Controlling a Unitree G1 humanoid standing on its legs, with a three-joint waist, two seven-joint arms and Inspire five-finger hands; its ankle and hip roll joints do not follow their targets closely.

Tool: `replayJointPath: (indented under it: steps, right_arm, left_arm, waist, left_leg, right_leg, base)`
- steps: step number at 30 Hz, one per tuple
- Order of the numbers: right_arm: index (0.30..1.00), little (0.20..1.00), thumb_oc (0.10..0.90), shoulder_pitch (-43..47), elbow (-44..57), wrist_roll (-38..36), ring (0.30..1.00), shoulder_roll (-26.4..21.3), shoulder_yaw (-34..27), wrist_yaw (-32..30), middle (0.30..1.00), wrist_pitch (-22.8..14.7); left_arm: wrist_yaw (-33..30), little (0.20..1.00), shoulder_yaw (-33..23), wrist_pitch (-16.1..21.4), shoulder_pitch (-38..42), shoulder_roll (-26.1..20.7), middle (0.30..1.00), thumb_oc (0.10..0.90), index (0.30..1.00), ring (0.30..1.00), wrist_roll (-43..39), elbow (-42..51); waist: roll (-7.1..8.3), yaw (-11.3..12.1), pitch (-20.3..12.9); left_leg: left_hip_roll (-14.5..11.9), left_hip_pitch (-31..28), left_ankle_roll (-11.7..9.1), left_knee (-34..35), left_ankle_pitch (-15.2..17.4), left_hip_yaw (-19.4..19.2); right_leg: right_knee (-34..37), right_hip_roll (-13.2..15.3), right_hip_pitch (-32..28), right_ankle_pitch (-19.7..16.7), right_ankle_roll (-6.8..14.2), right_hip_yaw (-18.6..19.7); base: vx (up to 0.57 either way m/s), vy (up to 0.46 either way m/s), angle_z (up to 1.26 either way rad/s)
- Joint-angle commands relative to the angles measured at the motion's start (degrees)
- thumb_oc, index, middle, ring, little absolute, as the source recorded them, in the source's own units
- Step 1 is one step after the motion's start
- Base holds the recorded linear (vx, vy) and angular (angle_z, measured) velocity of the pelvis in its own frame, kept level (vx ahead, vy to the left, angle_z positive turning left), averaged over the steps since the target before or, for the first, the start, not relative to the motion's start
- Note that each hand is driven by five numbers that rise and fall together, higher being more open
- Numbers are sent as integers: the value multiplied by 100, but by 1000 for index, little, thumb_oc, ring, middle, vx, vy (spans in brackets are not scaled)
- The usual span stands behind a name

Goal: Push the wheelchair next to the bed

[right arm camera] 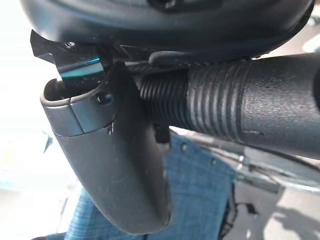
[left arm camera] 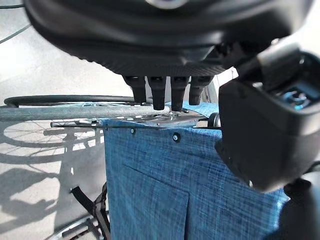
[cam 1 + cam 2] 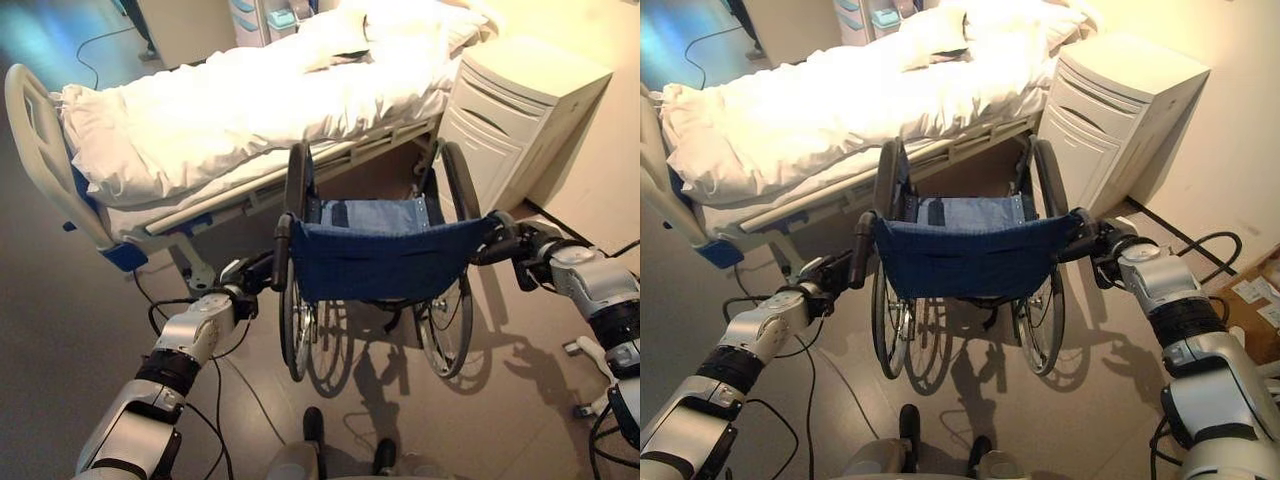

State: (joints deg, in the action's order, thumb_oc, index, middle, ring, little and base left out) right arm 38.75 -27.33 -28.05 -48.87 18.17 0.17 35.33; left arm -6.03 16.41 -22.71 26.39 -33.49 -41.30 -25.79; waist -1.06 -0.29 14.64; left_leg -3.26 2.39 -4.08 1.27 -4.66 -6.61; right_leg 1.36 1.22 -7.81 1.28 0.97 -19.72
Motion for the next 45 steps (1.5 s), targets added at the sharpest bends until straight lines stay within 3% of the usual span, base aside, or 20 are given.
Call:
replayJointPath:
  steps: [1, 12, 18, 26, 32, 38, 45]
  right_arm:
    - [900, 900, 800, 157, 450, -709, 900, 414, -364, 432, 900, -884]
    - [900, 900, 800, -1217, 1287, -1537, 900, -396, -2190, 596, 900, -1426]
    - [900, 900, 800, -1253, 1160, -1509, 900, -966, -2651, 838, 900, -1554]
    - [900, 900, 800, -1145, 1141, -1406, 900, -1422, -2723, 898, 900, -1650]
    - [900, 900, 800, -1098, 1168, -657, 900, -1616, -2694, 707, 900, -1837]
    - [900, 900, 800, -874, 1082, 1013, 900, -2487, -2446, 648, 900, -1764]
    - [900, 900, 800, -629, 1039, 2235, 900, -3210, -2200, 581, 900, -1797]
  left_arm:
    - [242, 900, -708, 858, 335, -567, 900, 800, 900, 900, -56, 852]
    - [704, 900, -1982, 1120, -634, -1345, 900, 800, 900, 900, -339, 1713]
    - [824, 900, -2466, 1472, -567, -1988, 900, 800, 900, 900, -337, 1608]
    - [1043, 900, -2594, 1652, -469, -2472, 900, 800, 900, 900, -145, 1467]
    - [1129, 900, -2542, 1555, -408, -2579, 900, 800, 900, 900, -189, 1454]
    - [1132, 900, -2478, 1407, -366, -2783, 900, 800, 900, 900, -309, 1432]
    - [999, 900, -2501, 1365, -470, -2891, 900, 800, 900, 900, -431, 1555]
  waist:
    - [207, 484, -384]
    - [230, 327, -582]
    - [249, 281, -682]
    - [277, 248, -766]
    - [299, 233, -792]
    - [355, 216, -829]
    - [414, 209, -799]
  left_leg:
    - [506, -569, 225, -169, 336, -58]
    - [474, -979, 280, 237, 433, -190]
    - [460, -1074, 274, 333, 479, -298]
    - [450, -1119, 285, 371, 521, -382]
    - [454, -1131, 294, 373, 553, -403]
    - [467, -1129, 311, 373, 563, -422]
    - [479, -1126, 363, 373, 568, -390]
  right_leg:
    - [25, 283, -140, -134, 290, 333]
    - [103, 223, -169, -91, 369, 401]
    - [128, 208, -160, -92, 410, 407]
    - [135, 192, -143, -92, 430, 426]
    - [143, 183, -132, -106, 448, 436]
    - [117, 149, -94, -116, 470, 483]
    - [61, 113, -53, -109, 462, 557]
  base:
    - [-14, 25, -5]
    - [-5, 8, -1]
    - [-7, -1, 2]
    - [0, 0, 0]
    - [0, 0, 0]
    - [0, 0, 0]
    - [-3, -19, 10]
